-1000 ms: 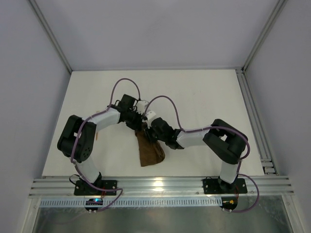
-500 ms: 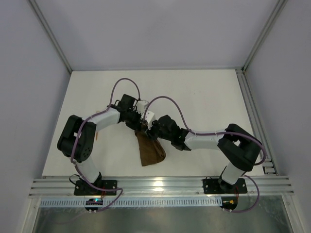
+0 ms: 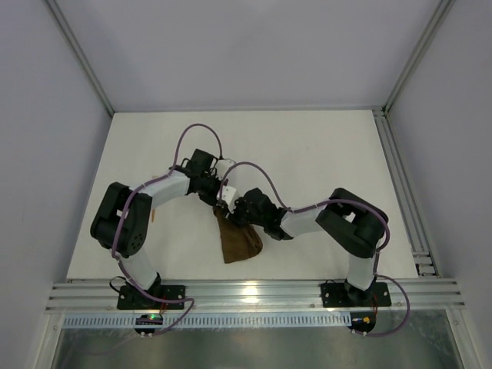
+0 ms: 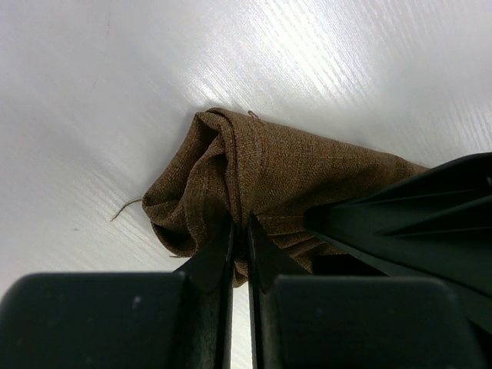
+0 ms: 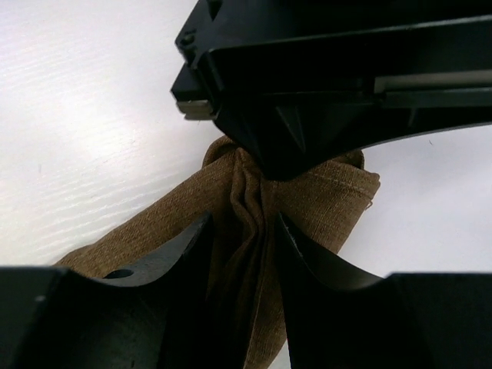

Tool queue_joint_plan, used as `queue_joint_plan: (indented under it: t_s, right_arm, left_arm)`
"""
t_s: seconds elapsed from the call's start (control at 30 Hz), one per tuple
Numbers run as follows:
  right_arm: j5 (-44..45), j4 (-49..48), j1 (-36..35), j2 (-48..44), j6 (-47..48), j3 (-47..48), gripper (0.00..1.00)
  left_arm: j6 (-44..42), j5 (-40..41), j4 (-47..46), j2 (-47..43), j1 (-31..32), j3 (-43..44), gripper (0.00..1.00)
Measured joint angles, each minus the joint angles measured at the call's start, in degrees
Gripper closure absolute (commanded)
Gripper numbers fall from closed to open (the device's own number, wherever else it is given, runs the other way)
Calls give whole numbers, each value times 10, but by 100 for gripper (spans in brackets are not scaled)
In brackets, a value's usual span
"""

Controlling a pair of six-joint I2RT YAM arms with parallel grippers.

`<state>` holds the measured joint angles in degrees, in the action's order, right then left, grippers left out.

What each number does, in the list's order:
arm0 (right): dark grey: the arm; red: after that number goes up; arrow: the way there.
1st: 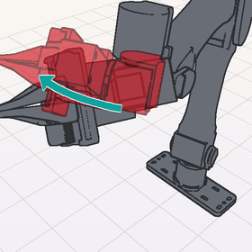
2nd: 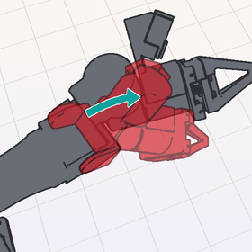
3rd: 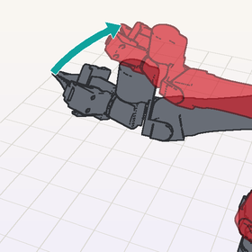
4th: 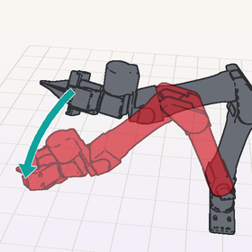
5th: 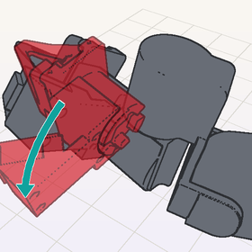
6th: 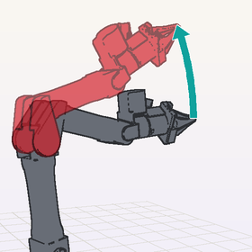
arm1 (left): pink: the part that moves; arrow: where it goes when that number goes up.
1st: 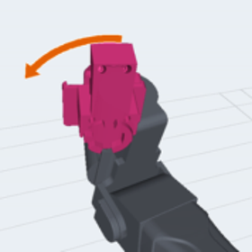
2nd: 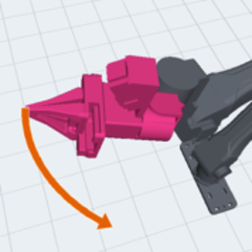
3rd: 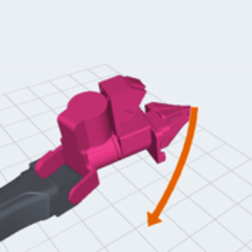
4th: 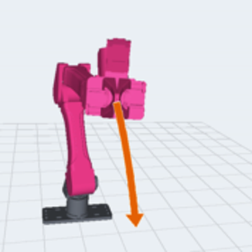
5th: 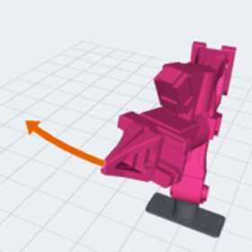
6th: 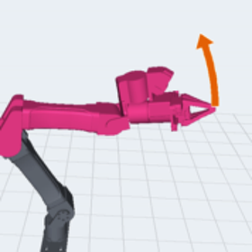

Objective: Fold the napkin into a case and place the utensils inside
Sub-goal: Fold the 2/3-rectangle-folded napkin at the center of the board.

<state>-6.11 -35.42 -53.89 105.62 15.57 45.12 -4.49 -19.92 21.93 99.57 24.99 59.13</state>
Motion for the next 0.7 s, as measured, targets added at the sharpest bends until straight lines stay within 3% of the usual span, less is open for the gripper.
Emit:
queue_joint_plan:
  t_s: [0.27,0.43,0.53,0.57,0.7]
  right_arm:
    - [16,24,0,32,1,33,63]
    - [31,28,0,54,-13,61,84]
    - [37,26,0,55,-24,61,91]
    - [38,26,0,55,-27,61,93]
    - [40,24,0,55,-37,61,97]
  left_arm:
    - [-5,-6,0,0,-1,0,97]
    - [-6,-7,2,0,-4,1,91]
    - [-10,-9,4,-1,-4,1,83]
    - [-12,-9,6,-2,-4,1,75]
    - [-23,-7,17,-16,-7,1,57]
